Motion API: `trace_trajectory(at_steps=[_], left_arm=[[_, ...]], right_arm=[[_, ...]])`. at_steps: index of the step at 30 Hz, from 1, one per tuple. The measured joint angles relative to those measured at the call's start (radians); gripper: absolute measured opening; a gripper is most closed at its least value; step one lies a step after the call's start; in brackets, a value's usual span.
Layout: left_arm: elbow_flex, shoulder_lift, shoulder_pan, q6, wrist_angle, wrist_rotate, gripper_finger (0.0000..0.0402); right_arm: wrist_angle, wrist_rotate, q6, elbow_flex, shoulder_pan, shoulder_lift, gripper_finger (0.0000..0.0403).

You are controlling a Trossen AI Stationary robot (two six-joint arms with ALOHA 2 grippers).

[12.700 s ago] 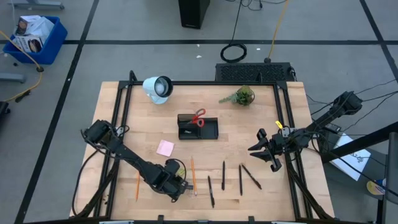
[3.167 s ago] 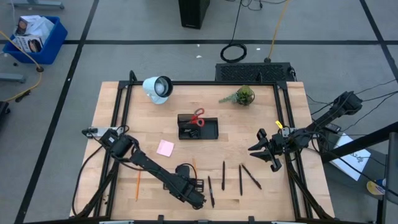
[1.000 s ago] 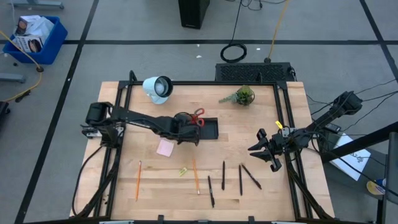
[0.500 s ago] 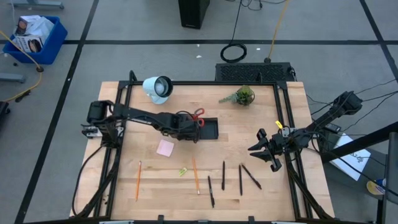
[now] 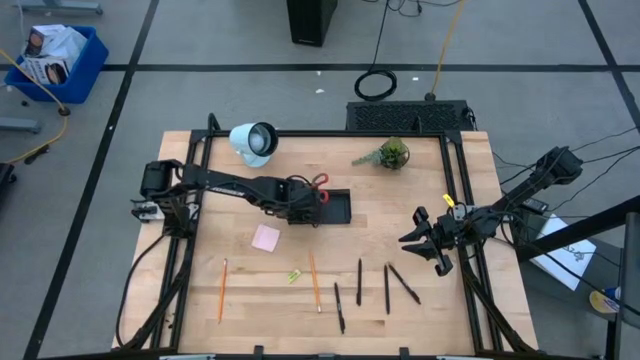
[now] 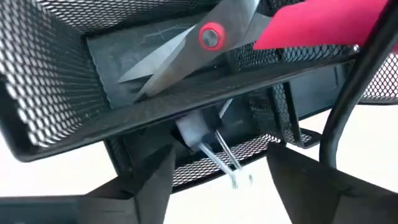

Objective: Pick and place office supplies into organizer
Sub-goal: Put the yellow eraser into the black desk organizer

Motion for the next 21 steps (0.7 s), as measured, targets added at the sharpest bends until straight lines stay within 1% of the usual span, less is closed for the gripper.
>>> trace_trajectory(at_steps=[4, 8, 13, 16, 19, 21], left_arm=[[0.0, 0.0, -0.017, 0.0, 0.008, 0.015, 0.0309], [0.0, -0.018, -0.06, 0.001, 0.0, -0.039, 0.0326], [0.002, -0.084, -0.133, 0.045, 0.003, -0.139, 0.0323], [0.002, -0.118, -0.202, -0.032, -0.031, -0.174, 0.0314], [0.002, -0.12, -0.273, -0.116, -0.062, -0.239, 0.0309], [0.001, -0.119, -0.316, -0.137, -0.087, -0.243, 0.031]], right_arm=[[0.0, 0.0, 0.0, 0.0, 0.0, 0.0, 0.0089], [0.0, 0.0, 0.0, 0.0, 0.0, 0.0, 0.0089], [0.0, 0.0, 0.0, 0.0, 0.0, 0.0, 0.0089], [0.001, 0.0, 0.0, 0.0, 0.0, 0.0, 0.0089], [0.0, 0.0, 0.0, 0.0, 0.0, 0.0, 0.0089], [0.0, 0.0, 0.0, 0.0, 0.0, 0.0, 0.0089]])
